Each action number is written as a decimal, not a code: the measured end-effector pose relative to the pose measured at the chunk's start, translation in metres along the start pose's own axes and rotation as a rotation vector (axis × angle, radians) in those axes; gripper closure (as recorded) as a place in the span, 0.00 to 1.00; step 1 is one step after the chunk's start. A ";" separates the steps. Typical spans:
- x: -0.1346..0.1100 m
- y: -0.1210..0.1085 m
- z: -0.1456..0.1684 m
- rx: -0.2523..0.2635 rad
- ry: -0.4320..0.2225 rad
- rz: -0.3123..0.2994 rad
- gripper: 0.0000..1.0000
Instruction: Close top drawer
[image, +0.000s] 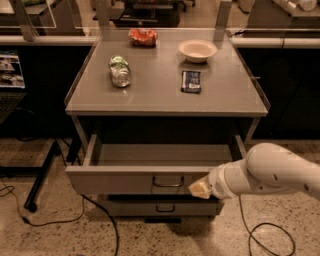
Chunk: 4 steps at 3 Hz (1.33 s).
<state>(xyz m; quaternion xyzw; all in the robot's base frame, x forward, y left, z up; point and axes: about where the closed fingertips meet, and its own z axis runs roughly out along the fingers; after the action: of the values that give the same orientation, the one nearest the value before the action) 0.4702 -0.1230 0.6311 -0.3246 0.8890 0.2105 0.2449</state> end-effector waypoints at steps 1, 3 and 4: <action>0.001 0.000 -0.001 0.003 0.001 0.002 1.00; -0.020 -0.029 -0.003 0.157 -0.066 0.006 1.00; -0.020 -0.028 -0.003 0.156 -0.067 0.004 1.00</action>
Offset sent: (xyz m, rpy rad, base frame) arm 0.0745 -0.0542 0.0216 -0.2996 -0.3369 -0.3280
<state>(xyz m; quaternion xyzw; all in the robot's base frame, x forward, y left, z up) 0.5019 -0.1350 0.6389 -0.2955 0.8947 0.1521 0.2985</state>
